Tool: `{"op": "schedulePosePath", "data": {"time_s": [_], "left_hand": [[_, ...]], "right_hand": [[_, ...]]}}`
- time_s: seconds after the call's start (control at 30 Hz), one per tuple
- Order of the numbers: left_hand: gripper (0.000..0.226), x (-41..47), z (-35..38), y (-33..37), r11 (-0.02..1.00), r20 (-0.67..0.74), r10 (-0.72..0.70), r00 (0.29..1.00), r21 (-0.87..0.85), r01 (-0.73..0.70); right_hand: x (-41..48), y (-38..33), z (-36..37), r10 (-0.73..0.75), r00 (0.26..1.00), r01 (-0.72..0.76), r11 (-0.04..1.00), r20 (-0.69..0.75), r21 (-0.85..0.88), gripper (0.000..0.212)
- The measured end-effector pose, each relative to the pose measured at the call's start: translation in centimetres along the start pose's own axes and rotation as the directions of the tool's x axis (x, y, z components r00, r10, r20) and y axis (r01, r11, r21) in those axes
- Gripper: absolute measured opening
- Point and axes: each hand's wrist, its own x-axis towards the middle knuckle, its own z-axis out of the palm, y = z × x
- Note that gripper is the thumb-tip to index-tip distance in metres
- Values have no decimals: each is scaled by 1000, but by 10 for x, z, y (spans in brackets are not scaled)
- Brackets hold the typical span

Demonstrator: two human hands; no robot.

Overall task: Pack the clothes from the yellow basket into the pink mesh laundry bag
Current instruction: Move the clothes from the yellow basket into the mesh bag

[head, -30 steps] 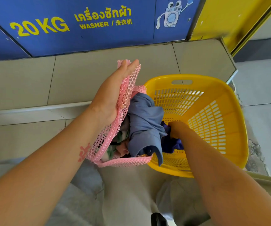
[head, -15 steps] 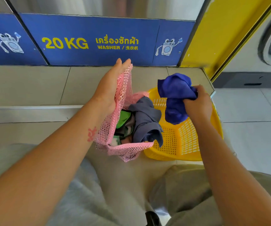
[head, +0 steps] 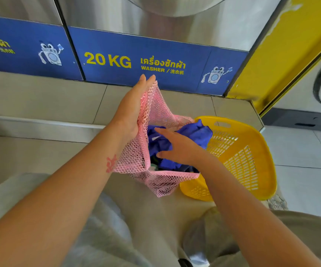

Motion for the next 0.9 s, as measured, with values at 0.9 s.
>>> {"op": "schedulePosePath", "data": {"time_s": [0.9], "left_hand": [[32, 4, -6, -3, 1000, 105, 26, 994, 2, -26]], "right_hand": [[40, 60, -2, 135, 771, -401, 863, -623, -308, 60]]}}
